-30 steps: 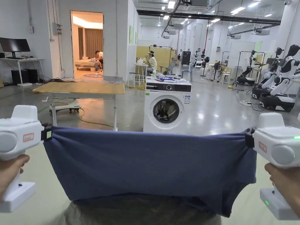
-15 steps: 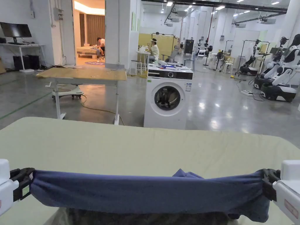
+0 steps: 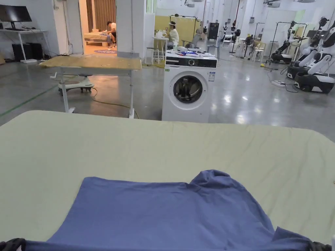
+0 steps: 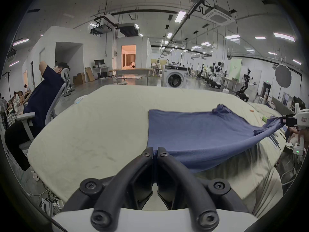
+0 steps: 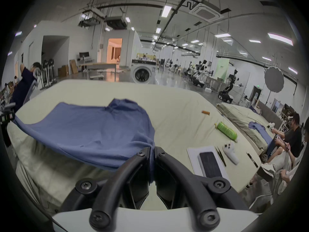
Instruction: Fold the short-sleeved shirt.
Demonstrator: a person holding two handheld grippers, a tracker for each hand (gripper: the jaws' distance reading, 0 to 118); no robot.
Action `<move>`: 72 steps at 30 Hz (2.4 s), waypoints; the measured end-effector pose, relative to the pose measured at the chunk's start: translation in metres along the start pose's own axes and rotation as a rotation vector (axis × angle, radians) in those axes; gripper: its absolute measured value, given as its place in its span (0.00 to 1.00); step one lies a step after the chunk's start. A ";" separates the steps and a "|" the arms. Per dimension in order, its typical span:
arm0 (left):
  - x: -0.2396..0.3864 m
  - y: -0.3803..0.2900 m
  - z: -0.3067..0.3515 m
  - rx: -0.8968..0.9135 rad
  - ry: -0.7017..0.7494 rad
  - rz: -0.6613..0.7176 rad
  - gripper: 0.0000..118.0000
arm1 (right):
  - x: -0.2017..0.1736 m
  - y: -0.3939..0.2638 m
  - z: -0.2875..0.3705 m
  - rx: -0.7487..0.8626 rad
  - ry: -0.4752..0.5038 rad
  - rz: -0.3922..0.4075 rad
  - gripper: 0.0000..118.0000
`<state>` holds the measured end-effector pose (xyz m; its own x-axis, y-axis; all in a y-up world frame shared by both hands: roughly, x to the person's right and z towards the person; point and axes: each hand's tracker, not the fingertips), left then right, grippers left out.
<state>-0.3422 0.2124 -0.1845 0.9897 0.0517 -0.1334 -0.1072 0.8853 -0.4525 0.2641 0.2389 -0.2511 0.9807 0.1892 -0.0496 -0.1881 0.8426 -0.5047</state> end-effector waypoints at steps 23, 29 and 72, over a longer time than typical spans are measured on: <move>0.029 -0.092 -0.035 -0.377 0.046 -0.104 0.00 | -0.028 -0.117 -0.061 -0.390 0.035 0.107 0.03; 0.040 -0.075 -0.023 -0.381 0.036 -0.106 0.13 | -0.022 -0.099 -0.050 -0.379 0.005 0.071 0.46; 0.020 -0.031 -0.009 -0.423 -0.020 -0.056 0.00 | -0.134 0.023 -0.040 0.337 0.085 -0.097 0.00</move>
<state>-0.3200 0.1821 -0.1811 0.9963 0.0214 -0.0829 -0.0783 0.6195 -0.7811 0.1306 0.2130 -0.2902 0.9931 0.0698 -0.0942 -0.0875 0.9761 -0.1990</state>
